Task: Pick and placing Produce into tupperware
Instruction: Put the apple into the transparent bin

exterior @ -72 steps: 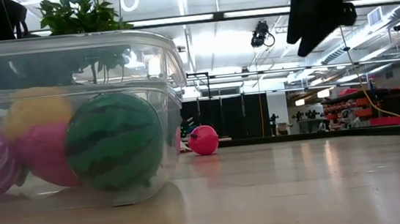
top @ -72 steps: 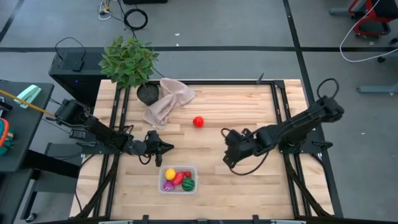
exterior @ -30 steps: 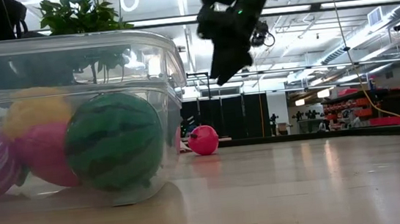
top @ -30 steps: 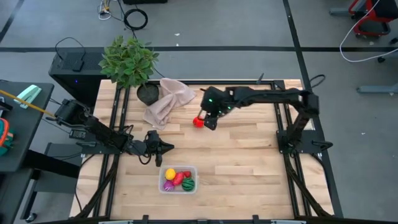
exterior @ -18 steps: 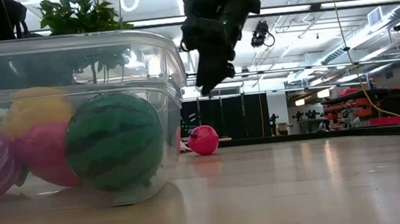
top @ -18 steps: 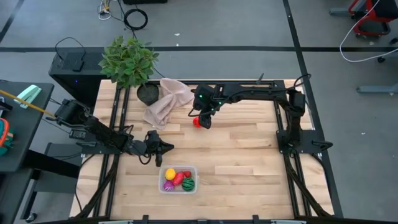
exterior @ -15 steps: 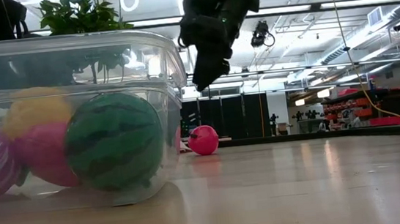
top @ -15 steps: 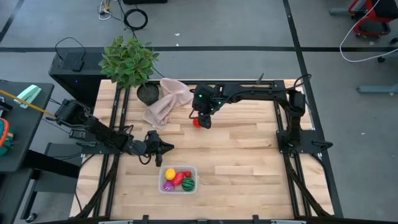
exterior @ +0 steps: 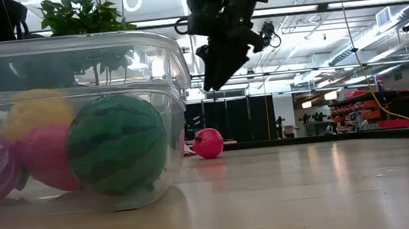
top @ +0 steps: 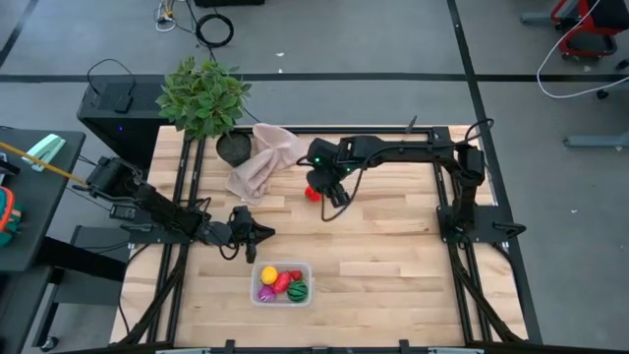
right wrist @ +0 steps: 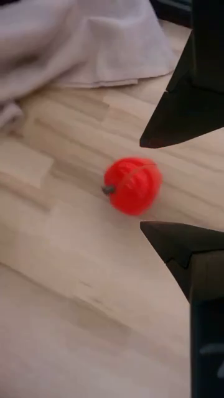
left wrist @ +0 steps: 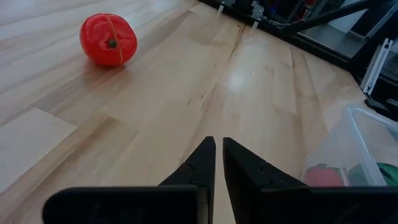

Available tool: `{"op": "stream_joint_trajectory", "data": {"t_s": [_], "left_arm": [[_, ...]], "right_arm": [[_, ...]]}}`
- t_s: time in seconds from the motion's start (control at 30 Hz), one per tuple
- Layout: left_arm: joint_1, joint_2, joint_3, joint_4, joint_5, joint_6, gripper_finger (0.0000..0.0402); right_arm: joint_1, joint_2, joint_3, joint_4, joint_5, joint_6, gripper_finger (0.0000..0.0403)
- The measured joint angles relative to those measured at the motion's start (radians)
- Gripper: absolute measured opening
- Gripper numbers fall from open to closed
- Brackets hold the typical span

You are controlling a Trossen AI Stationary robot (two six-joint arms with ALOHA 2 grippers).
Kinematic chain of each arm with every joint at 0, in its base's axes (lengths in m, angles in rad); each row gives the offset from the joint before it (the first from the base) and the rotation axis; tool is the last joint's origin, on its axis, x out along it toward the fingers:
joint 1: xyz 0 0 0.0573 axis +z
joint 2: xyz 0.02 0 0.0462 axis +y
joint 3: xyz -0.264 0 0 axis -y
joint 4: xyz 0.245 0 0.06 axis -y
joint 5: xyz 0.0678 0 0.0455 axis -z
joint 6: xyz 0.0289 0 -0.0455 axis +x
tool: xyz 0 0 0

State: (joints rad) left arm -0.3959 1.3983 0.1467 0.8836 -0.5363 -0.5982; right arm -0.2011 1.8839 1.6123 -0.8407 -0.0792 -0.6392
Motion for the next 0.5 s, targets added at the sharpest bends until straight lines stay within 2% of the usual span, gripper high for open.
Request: {"op": "stream_joint_trajectory", "data": {"t_s": [0.27,0.5], "left_arm": [[0.0,0.0,0.0,0.0,0.0,-0.026,0.0037],[0.0,0.0,0.0,0.002,0.0,-0.028,0.0038]], "right_arm": [[0.003,0.001,0.0,-0.047,0.03,-0.313,0.0215],[-0.015,0.056,-0.001,-0.018,0.023,-0.394,0.0213]]}}
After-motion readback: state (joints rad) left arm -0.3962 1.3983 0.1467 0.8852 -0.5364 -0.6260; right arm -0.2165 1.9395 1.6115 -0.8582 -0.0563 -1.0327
